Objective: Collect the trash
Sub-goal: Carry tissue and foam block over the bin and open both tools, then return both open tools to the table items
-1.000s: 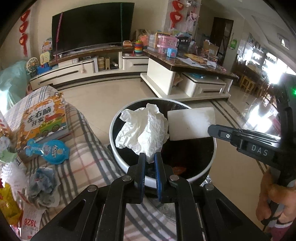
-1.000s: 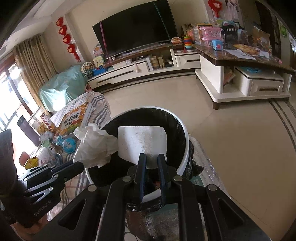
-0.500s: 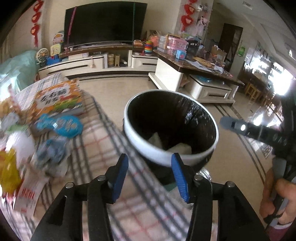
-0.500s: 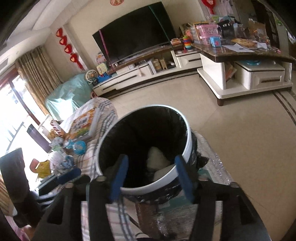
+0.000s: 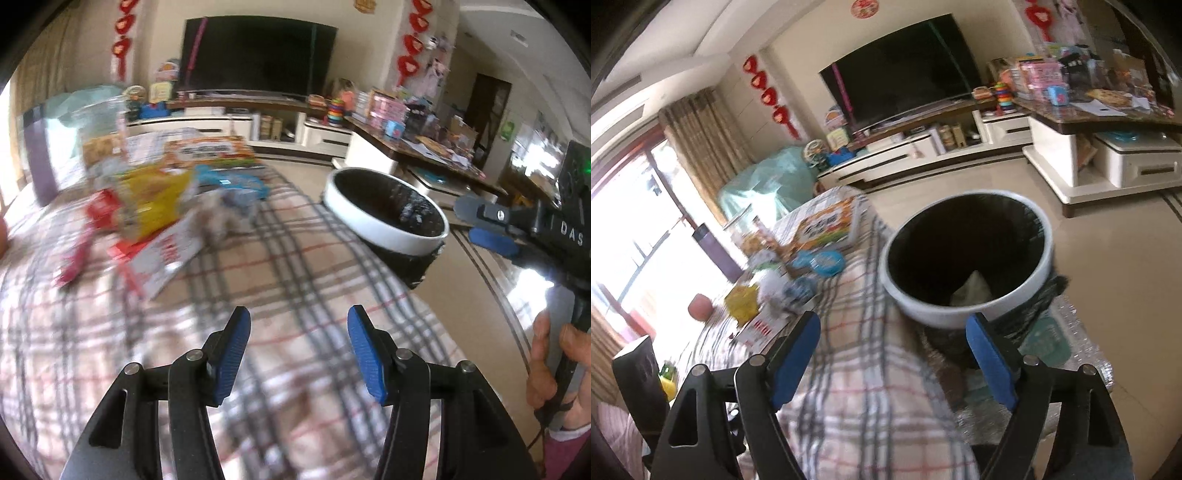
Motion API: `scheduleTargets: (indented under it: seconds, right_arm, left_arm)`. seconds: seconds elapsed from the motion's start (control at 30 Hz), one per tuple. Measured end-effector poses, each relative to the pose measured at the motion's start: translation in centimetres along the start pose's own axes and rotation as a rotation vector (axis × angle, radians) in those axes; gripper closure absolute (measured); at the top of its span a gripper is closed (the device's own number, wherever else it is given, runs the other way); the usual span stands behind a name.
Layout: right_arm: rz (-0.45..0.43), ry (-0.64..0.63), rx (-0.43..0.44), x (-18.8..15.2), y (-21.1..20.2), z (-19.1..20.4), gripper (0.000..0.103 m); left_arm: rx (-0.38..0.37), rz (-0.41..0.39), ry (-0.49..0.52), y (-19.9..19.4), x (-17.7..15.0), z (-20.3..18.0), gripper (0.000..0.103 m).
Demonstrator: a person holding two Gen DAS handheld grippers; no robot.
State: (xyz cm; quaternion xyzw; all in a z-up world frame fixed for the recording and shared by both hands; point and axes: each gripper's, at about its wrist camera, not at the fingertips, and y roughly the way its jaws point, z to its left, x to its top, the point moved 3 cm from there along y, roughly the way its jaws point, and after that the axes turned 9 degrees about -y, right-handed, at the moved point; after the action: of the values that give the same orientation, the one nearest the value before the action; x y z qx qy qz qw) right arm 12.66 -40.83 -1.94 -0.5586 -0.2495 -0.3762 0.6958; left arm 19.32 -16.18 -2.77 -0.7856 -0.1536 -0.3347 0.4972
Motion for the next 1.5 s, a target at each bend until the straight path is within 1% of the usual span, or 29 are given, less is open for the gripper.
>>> scheduleTargets:
  seconds: [0.23, 0.33, 0.53, 0.67, 0.73, 0.87, 1.03, 1.1, 1.23, 1.4, 1.5]
  right_arm:
    - [0.053, -0.048, 0.06, -2.3, 2.0, 4.4, 0.017]
    - [0.062, -0.063, 0.08, -3.0, 2.7, 5.8, 0.016]
    - [0.093, -0.1, 0.111, -3.2, 4.4, 7.7, 0.016]
    - [0.103, -0.108, 0.121, -2.8, 5.7, 8.5, 0.016]
    - [0.116, -0.117, 0.121, -2.6, 6.7, 8.8, 0.016]
    - [0.132, -0.126, 0.119, -2.4, 8.2, 9.3, 0.016]
    - [0.135, -0.13, 0.118, -1.7, 9.3, 9.7, 0.016]
    - [0.134, -0.13, 0.12, -1.4, 9.7, 9.9, 0.016]
    - [0.136, -0.121, 0.123, -1.2, 10.5, 10.0, 0.016]
    - [0.138, -0.106, 0.126, -0.8, 12.0, 10.2, 0.017]
    - [0.146, -0.095, 0.126, -0.6, 13.1, 10.5, 0.021]
  left_arm:
    - [0.077, -0.029, -0.07, -3.2, -1.6, 3.9, 0.048]
    - [0.107, -0.034, -0.099, -3.8, -1.7, 5.6, 0.048]
    - [0.14, -0.036, -0.128, -4.2, -1.3, 7.0, 0.046]
    - [0.148, -0.026, -0.134, -4.1, -1.1, 7.8, 0.044]
    - [0.15, -0.019, -0.141, -3.4, -0.5, 8.5, 0.043]
    - [0.137, -0.006, -0.172, -2.4, 0.4, 9.8, 0.043]
    - [0.123, -0.004, -0.154, -1.1, 1.5, 10.1, 0.043]
    - [0.12, -0.006, -0.143, -0.8, 1.8, 10.3, 0.04]
    - [0.149, -0.019, -0.147, -0.8, 2.1, 11.3, 0.04]
    - [0.207, -0.033, -0.194, -0.5, 3.0, 13.5, 0.04]
    - [0.255, -0.054, -0.21, 0.1, 4.0, 14.7, 0.04]
